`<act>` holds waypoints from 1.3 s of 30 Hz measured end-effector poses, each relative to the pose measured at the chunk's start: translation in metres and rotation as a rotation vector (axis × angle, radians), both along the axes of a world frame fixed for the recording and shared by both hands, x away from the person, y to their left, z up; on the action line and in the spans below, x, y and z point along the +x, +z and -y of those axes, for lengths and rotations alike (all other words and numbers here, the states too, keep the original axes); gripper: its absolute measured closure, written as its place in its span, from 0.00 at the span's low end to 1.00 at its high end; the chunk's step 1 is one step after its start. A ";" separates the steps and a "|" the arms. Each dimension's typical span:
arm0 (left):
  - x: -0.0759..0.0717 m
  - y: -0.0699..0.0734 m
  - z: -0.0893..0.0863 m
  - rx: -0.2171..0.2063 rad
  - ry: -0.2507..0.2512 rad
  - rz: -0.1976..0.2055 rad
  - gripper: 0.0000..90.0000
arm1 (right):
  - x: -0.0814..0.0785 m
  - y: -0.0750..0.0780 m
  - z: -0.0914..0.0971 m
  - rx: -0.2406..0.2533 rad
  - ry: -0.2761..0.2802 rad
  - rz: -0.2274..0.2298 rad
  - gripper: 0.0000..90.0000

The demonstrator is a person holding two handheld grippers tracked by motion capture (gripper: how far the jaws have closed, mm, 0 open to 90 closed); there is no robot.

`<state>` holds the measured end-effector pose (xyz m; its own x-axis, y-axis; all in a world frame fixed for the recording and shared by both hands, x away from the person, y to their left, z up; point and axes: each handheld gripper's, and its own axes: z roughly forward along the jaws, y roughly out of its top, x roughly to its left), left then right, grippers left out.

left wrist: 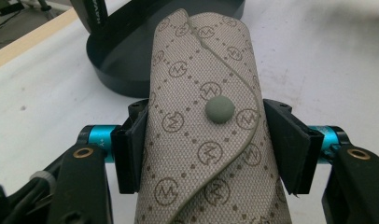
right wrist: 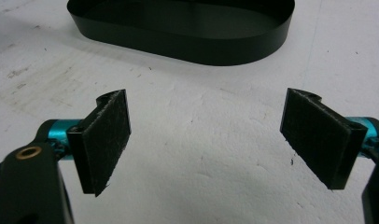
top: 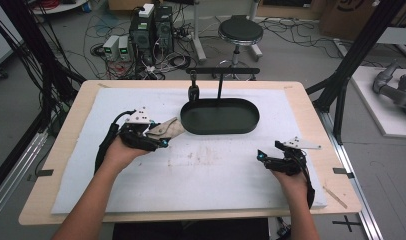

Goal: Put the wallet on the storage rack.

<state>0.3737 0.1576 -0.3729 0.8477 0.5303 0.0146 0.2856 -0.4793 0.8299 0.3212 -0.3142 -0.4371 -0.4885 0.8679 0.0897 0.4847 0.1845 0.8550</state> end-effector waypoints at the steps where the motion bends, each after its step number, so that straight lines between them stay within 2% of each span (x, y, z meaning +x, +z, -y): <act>1: 0.002 0.001 0.003 0.001 -0.003 -0.002 0.41 | 0.000 0.000 0.000 0.000 0.001 -0.001 0.18; 8: 0.021 0.007 0.022 0.002 -0.029 0.000 0.41 | 0.000 0.000 0.000 -0.002 0.003 0.000 0.18; 17: 0.050 0.013 0.050 0.034 -0.061 0.004 0.41 | 0.001 -0.001 0.001 0.001 0.002 -0.003 0.18; 20: 0.057 0.012 0.057 0.024 -0.068 0.005 0.41 | 0.001 -0.001 0.001 0.003 0.002 -0.002 0.18; 23: 0.065 0.009 0.067 0.048 -0.076 -0.001 0.40 | 0.001 -0.001 0.001 0.003 0.003 -0.005 0.18; 32: 0.086 0.000 0.098 0.066 -0.092 -0.017 0.40 | 0.001 -0.001 0.001 0.003 0.006 -0.004 0.18; 38: 0.094 -0.005 0.110 0.058 -0.096 -0.019 0.40 | 0.000 -0.002 0.003 0.006 0.003 -0.003 0.18; 39: 0.098 -0.008 0.114 0.072 -0.096 -0.024 0.40 | 0.001 -0.002 0.004 0.006 0.001 0.000 0.18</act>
